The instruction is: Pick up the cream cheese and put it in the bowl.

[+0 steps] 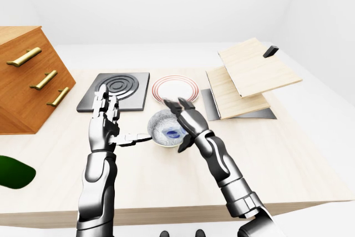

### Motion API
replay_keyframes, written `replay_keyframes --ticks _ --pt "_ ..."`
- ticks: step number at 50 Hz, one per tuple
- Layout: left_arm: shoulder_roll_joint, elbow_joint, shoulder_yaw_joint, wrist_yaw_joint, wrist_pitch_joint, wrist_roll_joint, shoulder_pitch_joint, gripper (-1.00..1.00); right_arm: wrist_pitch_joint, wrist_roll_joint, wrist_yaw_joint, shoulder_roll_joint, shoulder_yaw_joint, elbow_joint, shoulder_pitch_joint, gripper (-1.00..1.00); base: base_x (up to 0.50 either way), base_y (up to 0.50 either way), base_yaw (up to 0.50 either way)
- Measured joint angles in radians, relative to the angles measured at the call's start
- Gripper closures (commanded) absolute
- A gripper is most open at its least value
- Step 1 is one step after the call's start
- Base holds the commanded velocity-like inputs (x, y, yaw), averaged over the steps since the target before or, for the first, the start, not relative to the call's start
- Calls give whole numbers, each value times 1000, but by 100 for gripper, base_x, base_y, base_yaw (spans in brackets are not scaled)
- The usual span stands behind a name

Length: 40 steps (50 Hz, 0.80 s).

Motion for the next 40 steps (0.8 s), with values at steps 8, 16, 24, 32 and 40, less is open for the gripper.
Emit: replay_keyframes --ticks 8,16,24,32,40 --pt "-1 0 -1 -1 0 1 1 -100 0 -5 7 2 1 -22 3 -100 0 0 0" --pt "-1 2 -2 -1 0 1 1 -100 0 -2 67 13 8 -164 25 -100 0 0 0" --pt "-2 6 -4 -1 0 2 1 -100 2 18 208 30 6 -409 10 -100 0 0 0" --pt "-3 14 -7 -2 0 4 1 -100 84 38 377 37 -16 -646 -68 -100 0 0 0" --pt "-3 9 -10 0 0 6 -1 -100 175 84 438 26 -47 -752 -119 -100 0 0 0"
